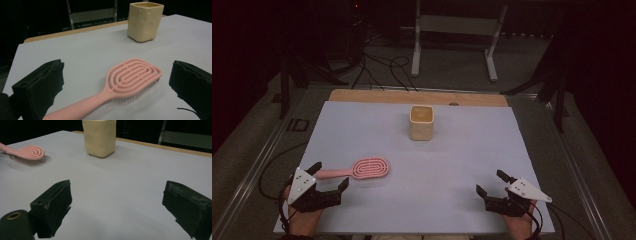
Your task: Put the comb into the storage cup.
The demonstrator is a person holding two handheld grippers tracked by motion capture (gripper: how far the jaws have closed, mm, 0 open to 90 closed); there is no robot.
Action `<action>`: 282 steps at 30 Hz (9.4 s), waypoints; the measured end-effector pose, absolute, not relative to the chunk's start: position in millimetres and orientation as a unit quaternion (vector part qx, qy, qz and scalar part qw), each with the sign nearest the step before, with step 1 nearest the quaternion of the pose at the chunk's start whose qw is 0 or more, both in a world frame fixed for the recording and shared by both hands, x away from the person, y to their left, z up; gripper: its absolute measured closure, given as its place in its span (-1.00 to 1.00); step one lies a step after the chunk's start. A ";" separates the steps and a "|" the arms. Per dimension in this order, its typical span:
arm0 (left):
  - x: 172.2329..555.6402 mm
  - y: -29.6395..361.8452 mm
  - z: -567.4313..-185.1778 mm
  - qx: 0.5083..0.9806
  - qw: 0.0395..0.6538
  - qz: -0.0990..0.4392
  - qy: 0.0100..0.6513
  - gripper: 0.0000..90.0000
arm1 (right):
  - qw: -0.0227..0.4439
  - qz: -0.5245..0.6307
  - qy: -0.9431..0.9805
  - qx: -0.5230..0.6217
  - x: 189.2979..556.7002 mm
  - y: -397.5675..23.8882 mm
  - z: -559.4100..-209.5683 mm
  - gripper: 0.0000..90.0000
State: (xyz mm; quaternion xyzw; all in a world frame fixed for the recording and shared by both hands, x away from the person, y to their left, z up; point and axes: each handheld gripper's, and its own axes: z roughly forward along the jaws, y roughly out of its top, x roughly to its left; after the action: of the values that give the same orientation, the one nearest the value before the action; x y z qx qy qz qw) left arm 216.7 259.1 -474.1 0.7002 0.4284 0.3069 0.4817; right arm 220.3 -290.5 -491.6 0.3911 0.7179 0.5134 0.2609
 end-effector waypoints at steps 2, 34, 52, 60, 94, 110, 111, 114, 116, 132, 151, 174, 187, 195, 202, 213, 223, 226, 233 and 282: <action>216.7 259.8 -474.3 0.698 0.481 0.309 0.431 -1.00 | 0.261 0.513 0.718 0.391 220.1 -290.1 -491.5 -0.81; 238.3 229.1 -453.5 0.734 0.465 0.302 0.392 -1.00 | 0.261 0.517 0.711 0.399 219.8 -291.3 -495.6 -0.81; 256.6 203.0 -461.5 0.773 0.447 0.253 0.373 -0.94 | 0.259 0.519 0.709 0.402 218.8 -292.0 -495.4 -0.81; 258.3 193.2 -464.7 0.778 0.441 0.250 0.372 -0.66 | 0.258 0.519 0.708 0.402 218.4 -293.2 -495.4 -0.81; 263.8 178.7 -500.7 0.845 0.358 0.175 0.357 1.00 | 0.257 0.519 0.712 0.397 219.1 -291.7 -495.3 -0.81; 268.6 188.4 -504.1 0.825 0.339 0.195 0.409 1.00 | 0.257 0.516 0.714 0.397 219.5 -290.4 -495.7 -0.81; 268.9 188.8 -504.1 0.823 0.339 0.196 0.411 1.00 | 0.256 0.516 0.715 0.397 219.5 -290.3 -495.7 -0.81; 269.3 189.9 -503.6 0.819 0.337 0.201 0.419 1.00 | 0.256 0.515 0.715 0.397 219.5 -289.9 -495.7 -0.81; 269.7 190.8 -503.7 0.816 0.338 0.201 0.424 1.00 | 0.256 0.514 0.716 0.398 219.6 -289.9 -495.8 -0.81; 269.3 192.8 -503.8 0.811 0.340 0.200 0.432 0.90 | 0.257 0.513 0.717 0.397 220.1 -289.6 -496.2 -0.81; 243.3 229.2 -462.5 0.710 0.457 0.290 0.451 -0.37 | 0.255 0.513 0.719 0.393 220.0 -288.6 -495.8 -0.81; 231.9 264.5 -450.4 0.692 0.468 0.311 0.453 -1.00 | 0.251 0.518 0.722 0.383 220.4 -285.6 -496.0 -0.81; 241.3 260.7 -446.8 0.732 0.431 0.274 0.451 -1.00 | 0.251 0.518 0.722 0.384 220.0 -284.5 -497.4 -0.81; 252.2 253.7 -446.5 0.767 0.399 0.246 0.439 -1.00 | 0.251 0.517 0.720 0.388 219.7 -285.7 -497.9 -0.81; 265.3 252.6 -446.5 0.792 0.360 0.223 0.440 -1.00 | 0.250 0.518 0.721 0.387 219.8 -285.2 -498.1 -0.81; 289.7 245.9 -453.4 0.821 0.314 0.199 0.433 -1.00 | 0.250 0.517 0.721 0.387 220.5 -285.3 -498.8 -0.81; 302.9 238.3 -461.4 0.842 0.279 0.177 0.427 -1.00 | 0.249 0.519 0.719 0.390 220.3 -286.3 -498.4 -0.81; 305.1 236.9 -464.5 0.847 0.269 0.173 0.425 -1.00 | 0.248 0.518 0.719 0.390 219.9 -286.1 -498.3 -0.81; 309.7 234.7 -470.2 0.856 0.251 0.160 0.422 -1.00 | 0.249 0.518 0.719 0.391 219.9 -286.3 -498.4 -0.81; 321.6 211.3 -490.0 0.892 0.135 0.062 0.428 0.38 | 0.246 0.516 0.722 0.390 220.4 -286.1 -499.0 -0.81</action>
State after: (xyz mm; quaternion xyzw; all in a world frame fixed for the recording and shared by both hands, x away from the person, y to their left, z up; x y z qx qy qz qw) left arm 321.6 211.3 -490.0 0.8917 0.4277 0.0617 0.1347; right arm 220.4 -286.1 -499.0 0.3903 0.7216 0.5161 0.2463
